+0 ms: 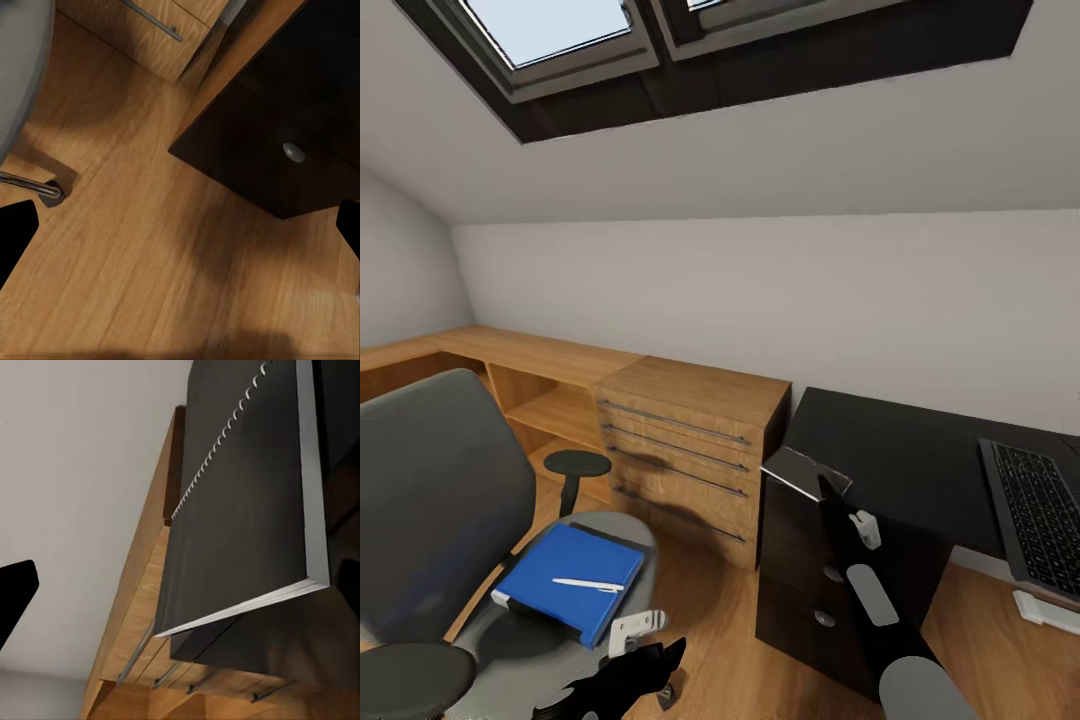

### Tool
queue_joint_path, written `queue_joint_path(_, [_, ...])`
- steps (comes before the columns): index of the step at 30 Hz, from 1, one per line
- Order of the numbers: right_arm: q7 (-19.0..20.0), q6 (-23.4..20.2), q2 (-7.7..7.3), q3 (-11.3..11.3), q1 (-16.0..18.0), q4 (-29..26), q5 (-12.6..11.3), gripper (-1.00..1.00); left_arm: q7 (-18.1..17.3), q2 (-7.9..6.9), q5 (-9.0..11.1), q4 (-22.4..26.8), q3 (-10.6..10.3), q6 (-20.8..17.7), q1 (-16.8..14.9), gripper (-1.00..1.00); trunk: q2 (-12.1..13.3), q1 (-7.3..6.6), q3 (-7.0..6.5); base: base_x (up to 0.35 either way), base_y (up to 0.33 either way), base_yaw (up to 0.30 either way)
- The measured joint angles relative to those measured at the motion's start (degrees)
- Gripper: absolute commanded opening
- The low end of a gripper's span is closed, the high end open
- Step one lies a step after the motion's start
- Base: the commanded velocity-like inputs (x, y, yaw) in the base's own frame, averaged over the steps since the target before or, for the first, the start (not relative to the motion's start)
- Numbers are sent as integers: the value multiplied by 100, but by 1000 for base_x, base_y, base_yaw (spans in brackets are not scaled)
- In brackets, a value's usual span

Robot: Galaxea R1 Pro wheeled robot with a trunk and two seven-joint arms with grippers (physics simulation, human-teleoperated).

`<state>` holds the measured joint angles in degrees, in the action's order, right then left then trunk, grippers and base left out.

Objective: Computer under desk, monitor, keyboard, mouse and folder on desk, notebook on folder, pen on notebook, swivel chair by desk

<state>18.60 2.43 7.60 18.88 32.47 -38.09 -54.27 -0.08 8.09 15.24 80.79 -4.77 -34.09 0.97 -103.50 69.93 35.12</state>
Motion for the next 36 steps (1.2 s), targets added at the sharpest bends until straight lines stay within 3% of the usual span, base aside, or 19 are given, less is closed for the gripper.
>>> queue_joint_path(10, [0,6,1,-13,0,12,7,100,13,-2,-3,0,1,-1,0,100,0,0,0,-34,0,0])
queue_joint_path(17, [0,8,1,-20,0,45,16,100,16,0,-6,0,-1,-1,0,100,0,3,0,-245,0,0])
queue_joint_path(32, [-8,9,1,-59,0,451,45,100,16,-2,-5,-12,12,-1,0,100,0,0,0,-15,0,0])
queue_joint_path(36, [-11,12,1,-56,0,600,93,100,16,-2,-6,-210,13,-1,0,100,159,-88,-71,0,0,0])
